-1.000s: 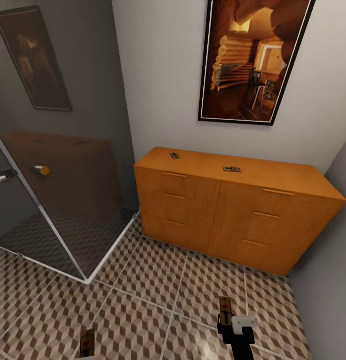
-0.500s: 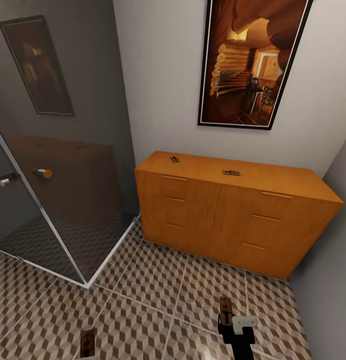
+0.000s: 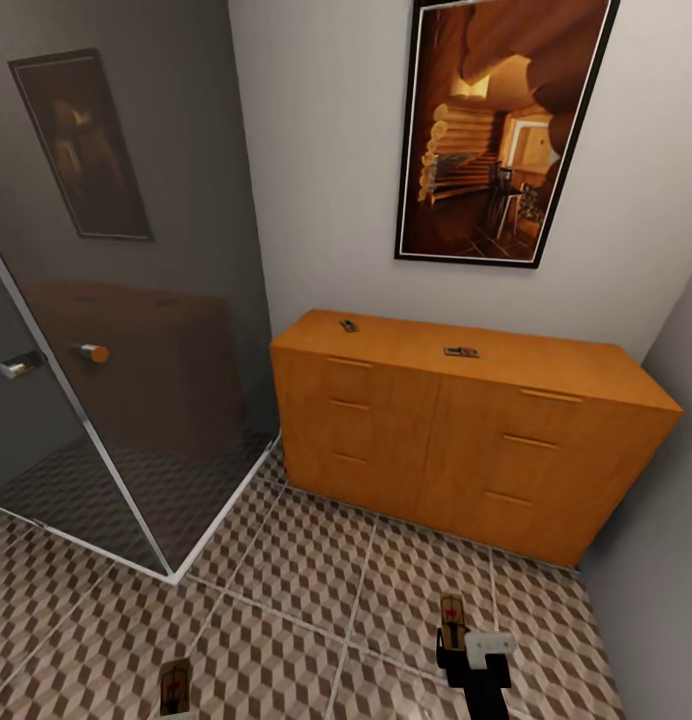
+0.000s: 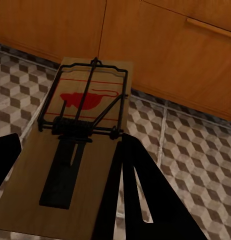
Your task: Take the four mousetraps from the cabinet in the bathroom and place them on the bathroom floor. Make sure all four end up on the same floor surface, and ensure that at least two of them are either under or directly next to the same bathroom sink.
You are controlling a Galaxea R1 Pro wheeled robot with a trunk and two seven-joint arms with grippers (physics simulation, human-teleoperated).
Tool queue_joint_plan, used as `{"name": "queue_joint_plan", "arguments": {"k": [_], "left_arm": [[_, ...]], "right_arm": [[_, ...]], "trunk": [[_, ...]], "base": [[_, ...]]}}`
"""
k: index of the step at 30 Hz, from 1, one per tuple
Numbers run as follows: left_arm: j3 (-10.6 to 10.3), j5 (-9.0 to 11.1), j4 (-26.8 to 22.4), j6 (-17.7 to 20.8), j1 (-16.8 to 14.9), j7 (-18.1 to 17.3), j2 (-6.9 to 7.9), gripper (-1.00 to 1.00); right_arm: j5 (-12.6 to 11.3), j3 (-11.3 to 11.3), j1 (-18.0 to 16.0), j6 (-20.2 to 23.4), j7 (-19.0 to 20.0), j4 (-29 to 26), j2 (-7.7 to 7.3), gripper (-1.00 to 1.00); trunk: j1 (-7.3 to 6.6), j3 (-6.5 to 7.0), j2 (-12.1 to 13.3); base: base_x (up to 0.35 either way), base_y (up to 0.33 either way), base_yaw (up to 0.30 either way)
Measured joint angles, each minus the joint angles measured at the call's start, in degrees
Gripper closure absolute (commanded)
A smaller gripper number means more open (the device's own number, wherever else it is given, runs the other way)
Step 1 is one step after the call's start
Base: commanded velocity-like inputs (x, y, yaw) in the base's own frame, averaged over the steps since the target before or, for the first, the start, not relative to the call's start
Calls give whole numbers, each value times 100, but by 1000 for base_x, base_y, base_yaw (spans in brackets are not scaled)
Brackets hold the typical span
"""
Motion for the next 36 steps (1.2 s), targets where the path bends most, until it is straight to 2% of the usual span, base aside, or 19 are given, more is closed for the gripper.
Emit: {"name": "queue_joint_plan", "arguments": {"k": [36], "left_arm": [[-7, 0, 0, 0, 0, 0, -8, 100]], "right_arm": [[0, 7, 0, 1, 0, 24, 9, 100]], "trunk": [[0, 328, 0]], "base": [[0, 0, 0]]}}
